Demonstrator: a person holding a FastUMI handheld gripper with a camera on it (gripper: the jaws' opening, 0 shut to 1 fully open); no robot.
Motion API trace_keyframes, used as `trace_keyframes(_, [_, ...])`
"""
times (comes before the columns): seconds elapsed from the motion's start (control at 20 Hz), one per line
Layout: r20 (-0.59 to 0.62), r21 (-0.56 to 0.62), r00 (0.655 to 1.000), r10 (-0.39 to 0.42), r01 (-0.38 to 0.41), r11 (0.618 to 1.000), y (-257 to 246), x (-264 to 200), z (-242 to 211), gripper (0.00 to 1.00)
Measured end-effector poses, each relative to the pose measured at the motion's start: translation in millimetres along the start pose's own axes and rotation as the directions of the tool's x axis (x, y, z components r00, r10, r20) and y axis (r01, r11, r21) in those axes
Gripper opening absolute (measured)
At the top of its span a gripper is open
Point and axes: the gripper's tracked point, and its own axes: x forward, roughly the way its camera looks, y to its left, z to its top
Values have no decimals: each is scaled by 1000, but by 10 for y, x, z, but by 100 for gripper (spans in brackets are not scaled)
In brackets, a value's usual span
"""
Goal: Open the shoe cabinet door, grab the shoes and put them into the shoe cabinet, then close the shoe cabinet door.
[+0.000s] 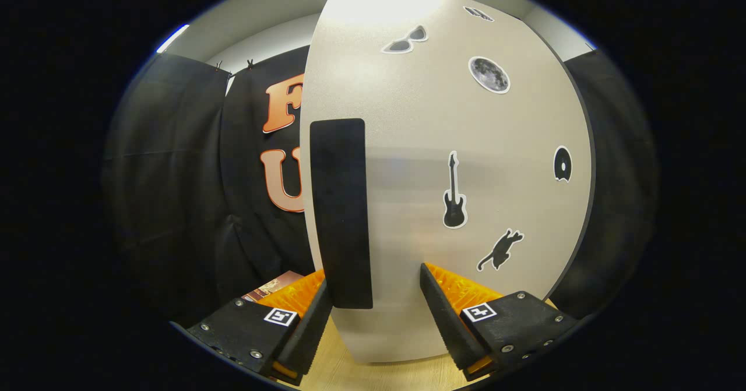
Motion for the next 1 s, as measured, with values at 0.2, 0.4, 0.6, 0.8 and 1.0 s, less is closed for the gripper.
trace_keyframes(0.2, [-18, -43, 1000, -2, 2, 999, 3, -86, 96, 89])
trace_keyframes(0.4, [31, -47, 999, 13, -11, 999, -71, -491, 451, 89])
trace_keyframes(0.6, [105, -86, 994, -32, 41, 995, -383, -1053, 883, 89])
trace_keyframes(0.8, [182, -144, 978, -100, 127, 981, -743, -1677, 1261, 89])
trace_keyframes(1.0, [245, -145, 953, -180, 219, 965, -1121, -2298, 1497, 90])
